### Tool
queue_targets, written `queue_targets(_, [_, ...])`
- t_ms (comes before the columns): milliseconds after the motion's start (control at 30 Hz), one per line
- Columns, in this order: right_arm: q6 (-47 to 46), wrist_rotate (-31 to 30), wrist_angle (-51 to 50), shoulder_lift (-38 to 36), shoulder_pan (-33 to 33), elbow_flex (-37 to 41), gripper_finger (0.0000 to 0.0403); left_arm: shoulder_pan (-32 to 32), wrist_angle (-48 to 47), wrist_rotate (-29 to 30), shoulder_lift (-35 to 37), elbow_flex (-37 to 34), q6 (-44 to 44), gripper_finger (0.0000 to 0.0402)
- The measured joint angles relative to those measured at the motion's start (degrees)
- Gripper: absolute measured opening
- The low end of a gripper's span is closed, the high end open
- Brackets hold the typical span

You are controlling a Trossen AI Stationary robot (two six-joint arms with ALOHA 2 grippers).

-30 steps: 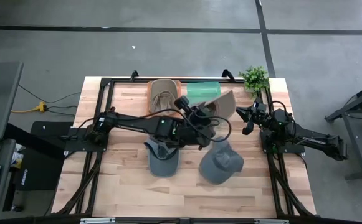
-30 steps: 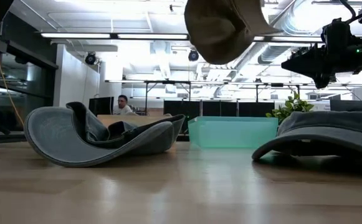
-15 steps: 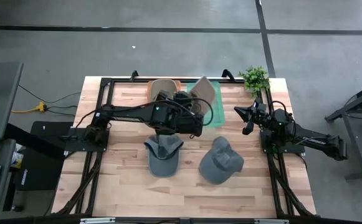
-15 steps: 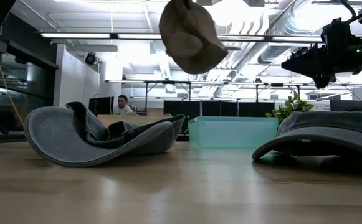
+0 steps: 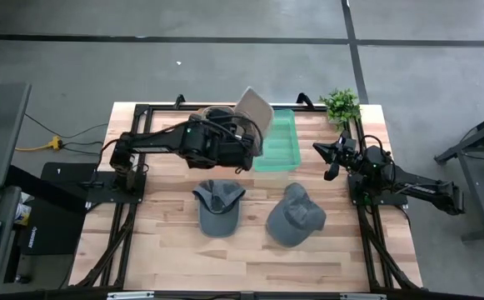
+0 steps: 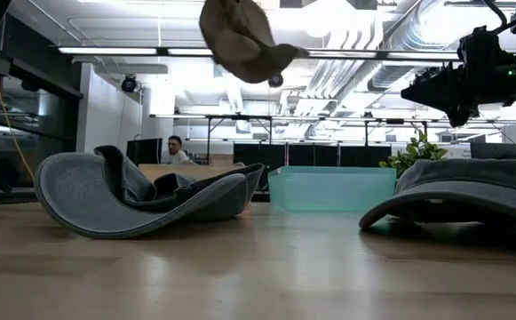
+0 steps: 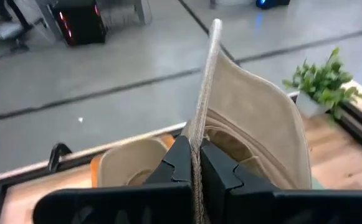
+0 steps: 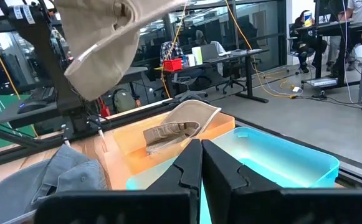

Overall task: Pick & Place hat
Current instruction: Put the brown cap into the orange bin

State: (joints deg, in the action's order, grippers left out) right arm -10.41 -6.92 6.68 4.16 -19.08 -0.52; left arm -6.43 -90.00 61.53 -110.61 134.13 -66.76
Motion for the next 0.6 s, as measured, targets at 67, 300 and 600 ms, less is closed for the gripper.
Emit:
queue_targets(67, [0.00, 0.00, 0.01, -0.01, -0.01, -0.01, 0.0005, 0.75, 0.49, -1.72, 0.83, -0.13, 1.33, 0.0000])
queue_targets(300, [0.00, 0.01, 0.00, -0.01, 0.00, -0.01, 0.0005, 4.76, 2.33, -6.17, 2.86, -0.01, 3.96, 0.0000])
queue_targets(600, [0.00, 0.00, 0.00, 0.00, 0.00, 0.00, 0.0005, 12.07, 16.73, -19.22, 3.41, -0.01, 15.05, 0.0000])
